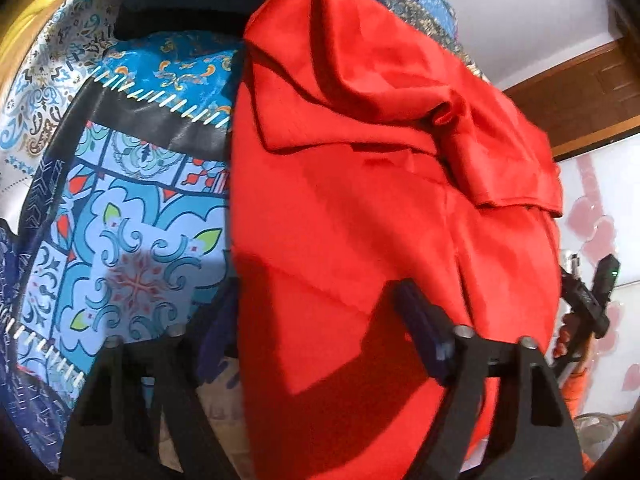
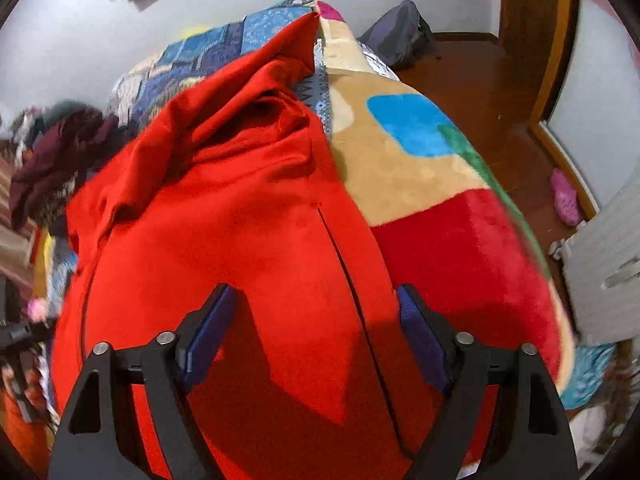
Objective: Fold large clothes
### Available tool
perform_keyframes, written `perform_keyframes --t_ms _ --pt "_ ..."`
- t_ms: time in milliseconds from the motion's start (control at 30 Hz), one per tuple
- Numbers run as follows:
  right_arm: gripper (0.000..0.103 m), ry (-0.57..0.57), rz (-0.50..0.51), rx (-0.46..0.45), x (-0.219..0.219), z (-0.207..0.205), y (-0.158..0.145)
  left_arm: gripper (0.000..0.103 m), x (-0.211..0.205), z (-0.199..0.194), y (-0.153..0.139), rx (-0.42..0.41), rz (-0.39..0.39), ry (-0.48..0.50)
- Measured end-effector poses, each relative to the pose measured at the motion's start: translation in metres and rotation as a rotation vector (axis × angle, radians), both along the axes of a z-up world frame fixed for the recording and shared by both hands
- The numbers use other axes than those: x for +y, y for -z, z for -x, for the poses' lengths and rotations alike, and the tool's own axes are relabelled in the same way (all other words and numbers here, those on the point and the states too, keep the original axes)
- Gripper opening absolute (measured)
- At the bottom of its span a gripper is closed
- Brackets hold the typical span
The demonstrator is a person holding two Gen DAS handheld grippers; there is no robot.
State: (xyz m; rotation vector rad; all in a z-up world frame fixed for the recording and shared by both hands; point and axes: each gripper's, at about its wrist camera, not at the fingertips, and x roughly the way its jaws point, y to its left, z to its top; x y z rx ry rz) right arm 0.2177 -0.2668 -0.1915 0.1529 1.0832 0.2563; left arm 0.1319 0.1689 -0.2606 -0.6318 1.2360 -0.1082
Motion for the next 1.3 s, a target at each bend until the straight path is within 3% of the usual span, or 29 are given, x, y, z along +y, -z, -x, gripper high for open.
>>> perform_keyframes --t_ms 33,67,100,133,167,267,500,633,833,1000,1100,1167,1267,1300 --pt "0.055 0.004 -0.005 0.000 0.000 0.000 -0.001 0.060 -0.002 0.000 -0.002 -0.010 -0.001 0.006" --pt "0.048 0.001 -0.012 0.002 0.000 0.000 -0.002 0.049 -0.004 0.001 -0.006 -0.020 -0.008 0.016" --pt "0.032 -0.001 -0.022 0.003 0.000 0.000 -0.003 0.044 -0.005 0.002 -0.009 -0.027 -0.015 0.025" --pt "0.015 0.001 -0.032 0.001 -0.001 -0.001 -0.004 0.029 -0.008 0.002 -0.013 -0.037 -0.027 0.036" --pt "0.013 0.001 -0.061 0.002 -0.002 0.000 -0.006 0.014 -0.011 0.001 -0.017 -0.044 -0.034 0.045" --pt "0.012 0.021 -0.109 -0.014 -0.003 0.002 -0.016 0.005 -0.014 -0.005 -0.033 -0.094 -0.062 0.064" --pt "0.011 -0.010 -0.175 -0.128 0.010 -0.005 -0.062 0.004 0.002 -0.025 -0.092 -0.267 -0.050 -0.020" --pt "0.011 -0.019 -0.186 -0.190 0.018 -0.023 -0.079 0.004 0.014 -0.044 -0.103 -0.304 -0.085 -0.077" --pt "0.011 0.068 -0.120 -0.155 0.018 -0.063 -0.047 0.004 0.039 -0.070 -0.063 -0.206 -0.130 -0.183" --pt "0.012 0.048 -0.066 -0.083 0.027 -0.077 -0.014 0.006 0.039 -0.078 -0.025 -0.098 -0.142 -0.169" --pt "0.014 0.015 0.010 -0.124 0.038 -0.068 -0.017 0.019 0.031 -0.077 -0.025 -0.074 -0.176 -0.138" --pt "0.016 -0.006 0.056 -0.142 0.041 -0.065 -0.026 0.035 0.027 -0.076 -0.029 -0.073 -0.193 -0.126" --pt "0.028 -0.030 0.073 -0.141 0.034 -0.062 -0.036 0.048 0.024 -0.069 -0.038 -0.085 -0.196 -0.115" --pt "0.037 -0.033 0.068 -0.140 0.030 -0.059 -0.039 0.050 0.023 -0.065 -0.042 -0.087 -0.197 -0.112"
